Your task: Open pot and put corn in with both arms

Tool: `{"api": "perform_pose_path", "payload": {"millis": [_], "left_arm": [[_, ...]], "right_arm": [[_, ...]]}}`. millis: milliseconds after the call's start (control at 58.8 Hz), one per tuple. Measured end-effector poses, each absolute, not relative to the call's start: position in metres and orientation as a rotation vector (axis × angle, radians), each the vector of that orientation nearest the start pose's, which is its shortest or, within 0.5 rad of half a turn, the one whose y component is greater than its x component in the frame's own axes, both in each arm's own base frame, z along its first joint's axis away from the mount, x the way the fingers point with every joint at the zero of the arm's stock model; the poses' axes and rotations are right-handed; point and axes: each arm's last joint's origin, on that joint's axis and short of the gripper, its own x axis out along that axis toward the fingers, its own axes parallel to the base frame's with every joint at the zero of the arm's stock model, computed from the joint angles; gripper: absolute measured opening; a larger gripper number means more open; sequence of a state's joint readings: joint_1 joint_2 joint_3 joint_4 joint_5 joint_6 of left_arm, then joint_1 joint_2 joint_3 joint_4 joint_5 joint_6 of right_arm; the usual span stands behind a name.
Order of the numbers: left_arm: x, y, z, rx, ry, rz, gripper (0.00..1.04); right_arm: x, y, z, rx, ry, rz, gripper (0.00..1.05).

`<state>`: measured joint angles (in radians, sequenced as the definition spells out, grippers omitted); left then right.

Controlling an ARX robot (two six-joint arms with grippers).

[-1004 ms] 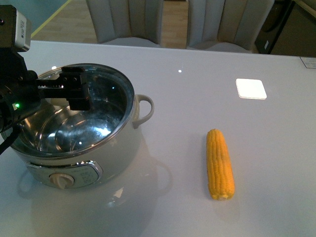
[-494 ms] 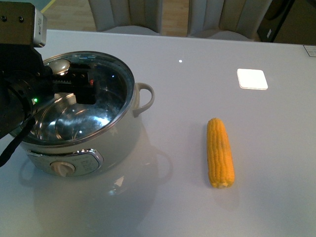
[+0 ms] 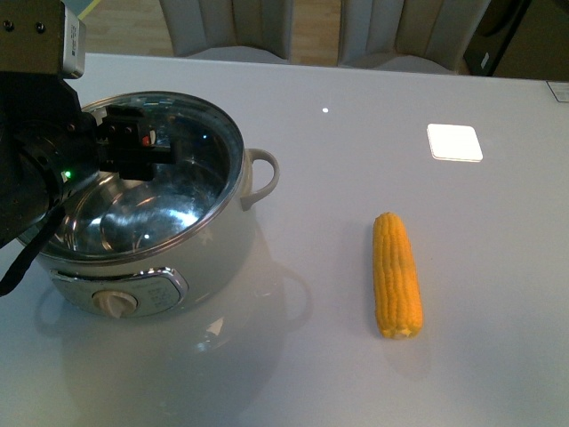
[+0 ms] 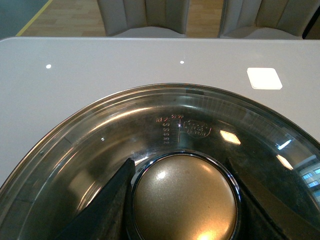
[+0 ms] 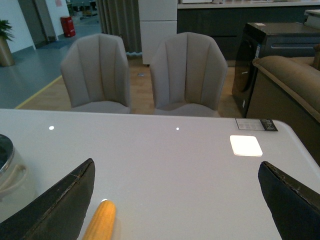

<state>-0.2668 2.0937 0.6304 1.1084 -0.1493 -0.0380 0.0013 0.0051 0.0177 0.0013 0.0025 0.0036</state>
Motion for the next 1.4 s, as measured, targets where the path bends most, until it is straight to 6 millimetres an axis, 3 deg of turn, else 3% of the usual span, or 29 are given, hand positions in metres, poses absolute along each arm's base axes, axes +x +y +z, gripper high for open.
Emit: {"api": "perform_pose_path", "payload": {"millis": [443, 902, 1123, 1396], "left_arm": [[0.318, -0.083, 0.074, 0.056, 0.36, -0.089, 0.45], [0.32, -0.079, 0.108, 0.077, 0.302, -0.076, 0.45], [0.322, -0.052, 0.128, 0.055, 0.246, 0.002, 0.45], [0.31, -0.001, 0.121, 0.038, 0.262, 0.118, 0.45]], "right_arm": [[0.097, 0.0, 0.169, 0.004, -0.014, -0.001, 0.96], [0.097, 0.0, 0.169, 0.004, -0.014, -0.001, 0.96], [0.097, 0.0, 0.169, 0.004, -0.014, -0.001, 0.96], [0.097, 0.0, 0.169, 0.004, -0.014, -0.001, 0.96]]}}
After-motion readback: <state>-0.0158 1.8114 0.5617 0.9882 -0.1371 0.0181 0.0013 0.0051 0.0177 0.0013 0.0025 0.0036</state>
